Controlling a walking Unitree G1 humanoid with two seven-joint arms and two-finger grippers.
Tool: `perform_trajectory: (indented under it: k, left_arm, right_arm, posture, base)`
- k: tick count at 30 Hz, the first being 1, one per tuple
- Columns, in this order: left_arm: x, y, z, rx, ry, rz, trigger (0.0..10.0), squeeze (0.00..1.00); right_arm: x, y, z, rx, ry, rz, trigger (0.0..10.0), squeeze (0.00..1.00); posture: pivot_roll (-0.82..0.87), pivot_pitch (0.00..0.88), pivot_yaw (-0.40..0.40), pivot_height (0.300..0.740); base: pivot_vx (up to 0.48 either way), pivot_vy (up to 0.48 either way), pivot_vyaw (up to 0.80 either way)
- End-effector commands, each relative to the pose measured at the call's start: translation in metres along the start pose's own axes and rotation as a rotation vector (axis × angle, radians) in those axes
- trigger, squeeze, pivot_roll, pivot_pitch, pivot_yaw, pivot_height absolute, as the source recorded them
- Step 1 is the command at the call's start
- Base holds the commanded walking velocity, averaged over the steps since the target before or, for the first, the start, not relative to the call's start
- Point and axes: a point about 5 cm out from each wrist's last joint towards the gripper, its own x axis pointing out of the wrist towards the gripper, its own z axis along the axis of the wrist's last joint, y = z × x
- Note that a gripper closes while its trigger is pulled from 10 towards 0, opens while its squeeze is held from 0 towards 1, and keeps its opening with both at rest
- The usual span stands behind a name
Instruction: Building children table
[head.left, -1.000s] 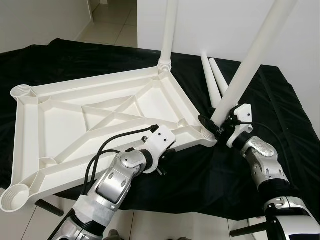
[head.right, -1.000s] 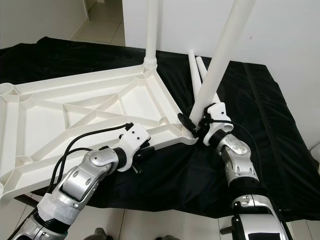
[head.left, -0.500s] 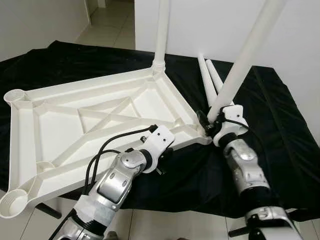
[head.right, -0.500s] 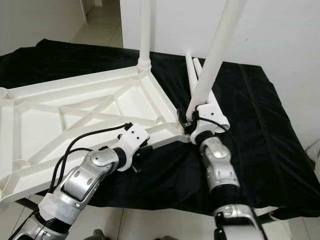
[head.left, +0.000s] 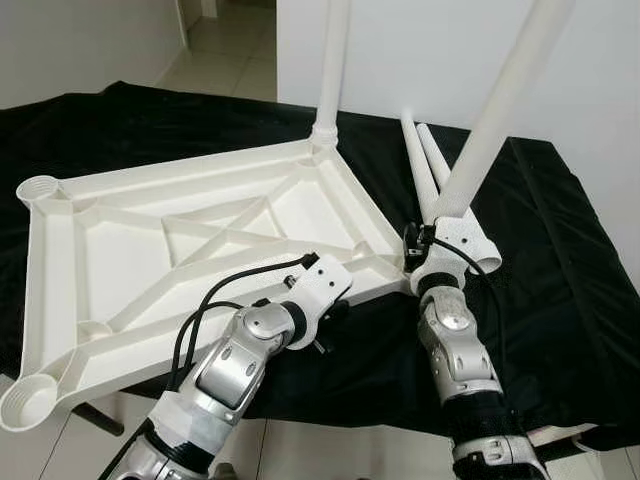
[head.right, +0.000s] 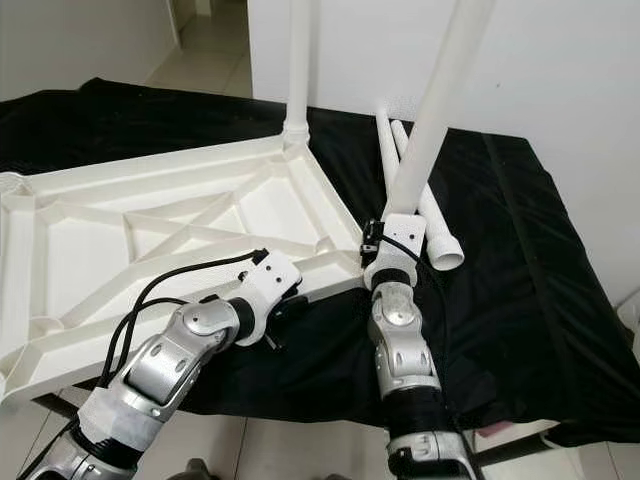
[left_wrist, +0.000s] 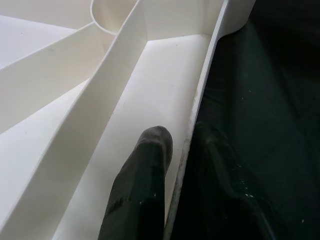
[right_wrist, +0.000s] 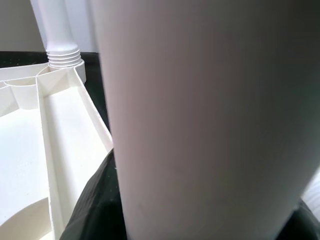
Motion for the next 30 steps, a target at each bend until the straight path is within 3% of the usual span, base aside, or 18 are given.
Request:
perform_trajectory:
  k: [1,2,3,12,13,20,24,25,30]
  left_arm:
    - [0.001,-0.006,0.001,0.015,-0.008,-0.028,10.0,0.00]
    - [0.001,-0.006,0.001,0.015,-0.008,-0.028,10.0,0.00]
    - [0.001,-0.006,0.001,0.016,-0.008,-0.028,10.0,0.00]
    - [0.001,-0.007,0.002,0.016,-0.011,-0.029,10.0,0.00]
    - [0.001,-0.008,0.002,0.016,-0.011,-0.030,10.0,0.00]
    - [0.002,-0.008,0.003,0.013,-0.014,-0.030,10.0,0.00]
    - [0.002,-0.008,0.003,0.013,-0.014,-0.030,10.0,0.00]
    - [0.002,-0.009,0.004,0.014,-0.015,-0.033,10.0,0.00]
    - [0.002,-0.009,0.004,0.014,-0.016,-0.035,10.0,0.00]
  right_arm:
    - [-0.008,0.000,-0.026,-0.013,0.125,0.016,10.0,0.00]
    - [-0.008,-0.003,-0.024,-0.008,0.115,0.010,10.0,0.67]
    - [-0.007,-0.004,-0.022,0.001,0.106,0.011,10.0,1.00]
    - [-0.003,-0.012,-0.005,0.046,0.021,0.158,10.0,1.00]
    - [-0.003,-0.014,-0.003,0.044,0.016,0.214,10.0,0.00]
    - [0.003,-0.031,0.012,-0.031,-0.043,0.400,10.0,0.00]
    - [0.005,-0.033,0.014,-0.041,-0.048,0.424,10.0,0.00]
    - [0.010,-0.041,0.017,-0.115,-0.058,0.508,10.0,0.00]
    - [0.014,-0.050,0.019,-0.173,-0.043,0.614,10.0,0.00]
  posture:
    - [0.11,0.019,-0.062,0.740]
    - [0.11,0.016,-0.061,0.740]
    - [0.11,0.016,-0.061,0.740]
    - [0.11,0.018,-0.064,0.740]
    - [0.11,0.020,-0.062,0.740]
    - [0.11,0.026,-0.061,0.740]
    - [0.11,0.026,-0.061,0.740]
    - [0.10,0.028,-0.058,0.740]
    - [0.10,0.032,-0.056,0.740]
  base:
    - [0.000,0.000,0.00]
    - [0.000,0.000,0.00]
    - [0.000,0.000,0.00]
    - [0.000,0.000,0.00]
    - [0.000,0.000,0.00]
    - [0.000,0.000,0.00]
    - [0.000,0.000,0.00]
    - [0.000,0.000,0.00]
    - [0.000,0.000,0.00]
